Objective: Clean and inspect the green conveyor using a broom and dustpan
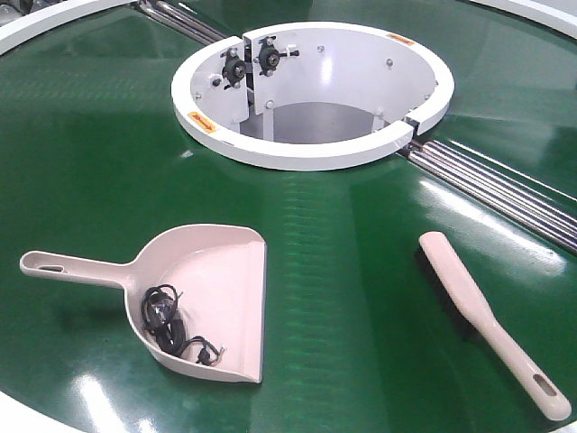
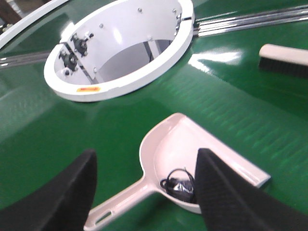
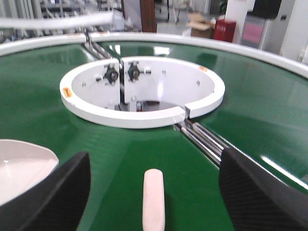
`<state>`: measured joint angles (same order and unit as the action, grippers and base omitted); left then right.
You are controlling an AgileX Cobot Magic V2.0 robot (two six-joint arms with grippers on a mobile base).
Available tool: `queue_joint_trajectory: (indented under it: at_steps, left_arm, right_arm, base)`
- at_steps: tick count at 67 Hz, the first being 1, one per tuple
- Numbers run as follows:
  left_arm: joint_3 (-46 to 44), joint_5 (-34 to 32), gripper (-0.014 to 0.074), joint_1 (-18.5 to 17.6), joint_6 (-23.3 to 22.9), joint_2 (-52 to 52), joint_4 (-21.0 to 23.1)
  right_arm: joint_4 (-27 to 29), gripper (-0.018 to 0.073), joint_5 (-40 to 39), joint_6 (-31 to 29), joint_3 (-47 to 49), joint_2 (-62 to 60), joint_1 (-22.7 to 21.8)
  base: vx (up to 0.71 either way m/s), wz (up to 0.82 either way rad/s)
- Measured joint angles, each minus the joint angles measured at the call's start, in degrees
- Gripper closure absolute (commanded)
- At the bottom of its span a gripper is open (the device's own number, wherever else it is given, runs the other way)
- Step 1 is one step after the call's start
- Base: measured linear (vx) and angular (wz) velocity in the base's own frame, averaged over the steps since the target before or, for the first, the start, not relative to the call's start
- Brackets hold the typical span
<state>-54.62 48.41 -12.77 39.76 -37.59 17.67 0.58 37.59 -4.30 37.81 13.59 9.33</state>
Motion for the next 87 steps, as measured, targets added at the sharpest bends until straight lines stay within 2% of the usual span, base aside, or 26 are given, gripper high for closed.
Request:
queue_joint_trajectory:
  at_steps: [15,26,32,37,40,44,48,65,87]
  left_arm:
    - [28.5,-17.3,0.0185,0.0,-0.8,15.4,-0.4]
    - [42.1,-27.5,0.0187,0.0,-9.0,22.0,-0.4]
    - [43.6,-31.5,0.0218,0.0,-12.3,22.9,-0.3]
    - [43.6,-33.5,0.0316,0.0,-16.2,23.0,0.1]
    - [43.6,-34.0,0.0418,0.0,-18.9,23.0,0.2]
    - [43.6,-34.2,0.0588,0.0,-22.2,23.0,0.2]
    - [43.6,-34.4,0.0606,0.0,-24.7,23.0,0.2]
    - [43.6,-38.5,0.0604,0.0,-26.3,23.0,0.2]
    - [43.6,-38.8,0.0604,0.0,-26.3,23.0,0.2]
  right_arm:
    - [0.1,0.0034,-10.2,0.0,-15.7,-8.4,0.0]
    - [0.2,0.0034,-17.5,0.0,-25.3,-8.4,0.0]
    - [0.2,0.0064,-21.6,0.0,-28.1,-8.4,0.0]
    - [0.2,0.0165,-22.9,0.0,-28.6,-8.4,0.0]
    - [0.2,0.0264,-23.5,0.0,-28.6,-8.4,0.0]
    - [0.7,0.0446,-23.7,0.5,-28.7,-8.4,0.0]
    - [1.4,0.0576,-23.6,1.2,-28.7,-8.4,0.0]
    - [1.6,0.0568,-24.4,1.6,-28.7,-8.4,0.0]
    - [1.7,0.0568,-24.6,1.6,-28.7,-8.4,0.0]
  base:
    - [0.00,0.00]
    - [0.00,0.00]
    - [0.00,0.00]
    - [0.00,0.00]
    - [0.00,0.00]
    - [0.00,0.00]
    - [0.00,0.00]
    - [0.00,0.00]
    - [0.00,0.00]
